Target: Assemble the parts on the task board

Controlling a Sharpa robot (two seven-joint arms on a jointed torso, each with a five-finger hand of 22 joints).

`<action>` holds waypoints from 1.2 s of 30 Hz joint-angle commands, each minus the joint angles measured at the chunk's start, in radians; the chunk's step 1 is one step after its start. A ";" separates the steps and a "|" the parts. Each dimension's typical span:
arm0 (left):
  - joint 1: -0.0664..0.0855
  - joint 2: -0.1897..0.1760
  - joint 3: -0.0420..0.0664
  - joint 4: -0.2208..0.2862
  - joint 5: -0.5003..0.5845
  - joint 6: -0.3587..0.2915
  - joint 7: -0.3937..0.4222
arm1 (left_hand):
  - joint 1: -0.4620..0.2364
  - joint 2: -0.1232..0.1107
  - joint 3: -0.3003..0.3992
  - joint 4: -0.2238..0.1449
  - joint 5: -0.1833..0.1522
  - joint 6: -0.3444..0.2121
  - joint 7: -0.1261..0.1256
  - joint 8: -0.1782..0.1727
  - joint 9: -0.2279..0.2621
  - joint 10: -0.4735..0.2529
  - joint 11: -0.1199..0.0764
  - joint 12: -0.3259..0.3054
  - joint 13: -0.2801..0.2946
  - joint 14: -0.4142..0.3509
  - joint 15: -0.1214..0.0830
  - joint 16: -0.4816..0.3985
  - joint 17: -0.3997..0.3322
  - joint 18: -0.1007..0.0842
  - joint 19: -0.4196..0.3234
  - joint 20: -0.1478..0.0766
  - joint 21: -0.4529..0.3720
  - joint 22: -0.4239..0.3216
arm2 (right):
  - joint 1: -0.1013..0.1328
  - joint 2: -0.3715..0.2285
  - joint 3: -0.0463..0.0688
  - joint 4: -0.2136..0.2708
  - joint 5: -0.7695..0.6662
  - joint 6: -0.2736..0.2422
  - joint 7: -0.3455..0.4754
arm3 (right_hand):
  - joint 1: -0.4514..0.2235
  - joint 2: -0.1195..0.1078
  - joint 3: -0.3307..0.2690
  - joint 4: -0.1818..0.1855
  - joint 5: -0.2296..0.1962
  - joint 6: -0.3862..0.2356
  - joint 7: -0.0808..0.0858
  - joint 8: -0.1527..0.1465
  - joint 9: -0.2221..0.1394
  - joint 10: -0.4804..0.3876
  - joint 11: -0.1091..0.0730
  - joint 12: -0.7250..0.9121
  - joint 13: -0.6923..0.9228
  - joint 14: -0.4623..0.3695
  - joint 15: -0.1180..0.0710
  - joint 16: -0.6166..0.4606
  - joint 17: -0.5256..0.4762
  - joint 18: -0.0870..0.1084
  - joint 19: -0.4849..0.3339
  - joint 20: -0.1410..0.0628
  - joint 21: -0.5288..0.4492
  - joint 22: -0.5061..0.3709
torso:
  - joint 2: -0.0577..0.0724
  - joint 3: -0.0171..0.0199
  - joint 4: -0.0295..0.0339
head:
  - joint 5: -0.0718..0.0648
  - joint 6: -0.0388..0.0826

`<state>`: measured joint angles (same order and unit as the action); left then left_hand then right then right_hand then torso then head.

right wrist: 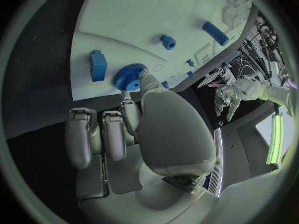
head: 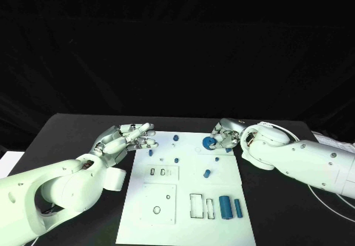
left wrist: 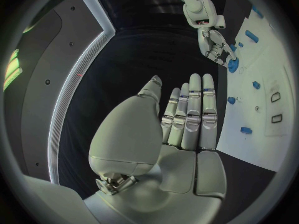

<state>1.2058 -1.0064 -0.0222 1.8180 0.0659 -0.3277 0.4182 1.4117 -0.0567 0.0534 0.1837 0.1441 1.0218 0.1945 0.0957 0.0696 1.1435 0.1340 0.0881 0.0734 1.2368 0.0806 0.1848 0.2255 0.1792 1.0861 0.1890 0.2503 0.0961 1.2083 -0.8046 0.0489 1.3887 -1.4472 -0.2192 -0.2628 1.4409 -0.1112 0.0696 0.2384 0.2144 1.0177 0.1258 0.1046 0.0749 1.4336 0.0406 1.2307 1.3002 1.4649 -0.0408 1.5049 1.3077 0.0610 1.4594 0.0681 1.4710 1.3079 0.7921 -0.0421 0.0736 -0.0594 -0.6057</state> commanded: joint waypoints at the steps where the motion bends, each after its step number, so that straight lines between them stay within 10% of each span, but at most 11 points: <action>1: 0.001 0.003 0.001 0.001 0.002 0.022 0.004 | 0.005 0.006 -0.002 -0.006 -0.003 -0.001 0.003 -0.007 0.000 -0.005 0.003 -0.004 -0.001 0.005 -0.001 -0.005 0.001 0.004 0.008 0.000 -0.006 -0.002 | -0.002 0.006 0.000 -0.003 -0.031 0.007 -0.008 | 0.003 0.016 0.012 -0.003 -0.009 0.017 -0.002 0.009 0.002 0.015 -0.006 0.011 0.007 0.087 0.003 0.009 0.171 -0.017 0.018 0.000 0.006 0.055 | 0.000 0.0005 0.0009 | 0.000 -0.003; 16: 0.001 0.003 0.001 0.000 0.002 0.025 0.000 | 0.007 0.007 -0.002 -0.008 -0.004 0.000 0.003 -0.008 0.000 -0.003 0.003 -0.006 -0.001 0.005 -0.001 -0.006 0.004 0.004 0.009 0.000 -0.007 -0.002 | -0.022 0.016 0.000 0.017 -0.214 0.006 -0.036 | 0.014 0.006 0.059 -0.041 -0.081 0.074 -0.018 0.024 0.009 0.035 -0.020 0.052 0.051 0.091 -0.008 0.022 0.191 -0.024 0.033 -0.010 0.023 0.090 | 0.000 0.0004 0.0000 | 0.000 -0.009; 36: 0.001 0.004 0.001 -0.006 0.002 0.030 -0.007 | 0.007 0.008 -0.002 -0.008 -0.004 0.000 0.004 -0.008 0.000 -0.004 0.004 -0.006 -0.001 0.005 -0.001 -0.007 0.005 0.004 0.009 0.000 -0.007 -0.003 | -0.018 0.064 0.001 0.142 -0.275 -0.179 -0.060 | -0.009 0.015 0.175 -0.056 0.004 0.102 -0.029 0.020 0.016 0.053 -0.031 0.086 0.089 0.094 -0.018 0.030 0.204 -0.026 0.039 -0.021 0.028 0.102 | 0.000 -0.0005 0.0026 | 0.005 -0.002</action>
<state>1.2058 -1.0047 -0.0222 1.8115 0.0661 -0.3203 0.4094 1.4157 -0.0527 0.0506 0.1809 0.1441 1.0218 0.1945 0.0917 0.0696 1.1435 0.1340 0.0881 0.0734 1.2367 0.0806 0.1849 0.2295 0.1791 1.0860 0.1890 0.2503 0.0948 1.1900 -0.7476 0.0496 1.5230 -1.6788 -0.3574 -0.3040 1.4523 -0.1024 0.2272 0.1675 0.2147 1.0914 0.1189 0.1228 0.0742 1.4705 0.0109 1.3146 1.3085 1.4666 -0.0540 1.5298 1.3073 0.0455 1.4661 0.0536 1.4950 1.3074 0.7917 -0.0421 0.0758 -0.0576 -0.6060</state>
